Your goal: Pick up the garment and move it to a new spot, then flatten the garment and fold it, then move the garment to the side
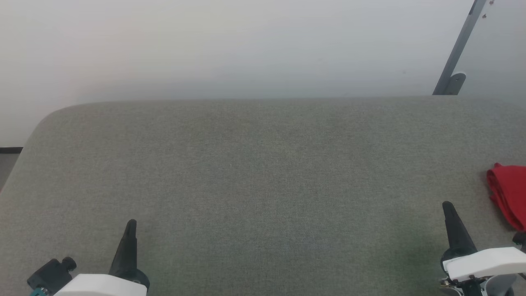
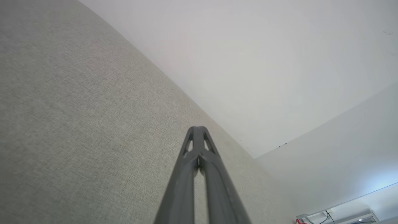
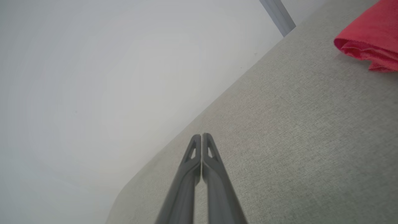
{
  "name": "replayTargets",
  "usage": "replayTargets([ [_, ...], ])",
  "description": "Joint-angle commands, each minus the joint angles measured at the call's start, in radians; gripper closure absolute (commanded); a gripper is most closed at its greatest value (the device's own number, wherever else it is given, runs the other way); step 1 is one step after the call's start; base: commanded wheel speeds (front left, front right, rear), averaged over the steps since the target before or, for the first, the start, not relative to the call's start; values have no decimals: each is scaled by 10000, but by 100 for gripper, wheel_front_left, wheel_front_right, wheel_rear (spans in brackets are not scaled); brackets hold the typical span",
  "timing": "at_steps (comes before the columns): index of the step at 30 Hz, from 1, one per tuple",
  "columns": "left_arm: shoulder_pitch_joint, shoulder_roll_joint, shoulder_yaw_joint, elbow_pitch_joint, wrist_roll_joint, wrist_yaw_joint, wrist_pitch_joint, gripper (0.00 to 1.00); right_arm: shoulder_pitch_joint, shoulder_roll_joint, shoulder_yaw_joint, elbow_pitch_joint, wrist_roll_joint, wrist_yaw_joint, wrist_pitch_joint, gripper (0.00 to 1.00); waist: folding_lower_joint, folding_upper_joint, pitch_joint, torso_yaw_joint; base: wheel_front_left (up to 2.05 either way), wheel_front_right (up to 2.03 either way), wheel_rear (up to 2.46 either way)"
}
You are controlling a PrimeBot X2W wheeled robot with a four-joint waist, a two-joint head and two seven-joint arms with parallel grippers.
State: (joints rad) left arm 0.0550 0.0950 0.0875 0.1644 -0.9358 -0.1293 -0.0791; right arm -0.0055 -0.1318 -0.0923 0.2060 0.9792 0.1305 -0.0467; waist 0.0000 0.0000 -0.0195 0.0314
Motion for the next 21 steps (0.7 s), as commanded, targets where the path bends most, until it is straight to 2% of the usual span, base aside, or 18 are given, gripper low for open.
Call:
replayTargets([
  [1, -259, 45, 54, -58, -273, -9, 83, 100, -250, -29, -24, -47, 271, 3, 67, 100, 0, 0, 3, -4, 0, 0, 0],
  [21, -730, -97, 103, 198, -2315, -14, 648, 100, -518, 237, -91, 71, 2146, 3, 561, 100, 0, 0, 57, -78, 0, 0, 0],
])
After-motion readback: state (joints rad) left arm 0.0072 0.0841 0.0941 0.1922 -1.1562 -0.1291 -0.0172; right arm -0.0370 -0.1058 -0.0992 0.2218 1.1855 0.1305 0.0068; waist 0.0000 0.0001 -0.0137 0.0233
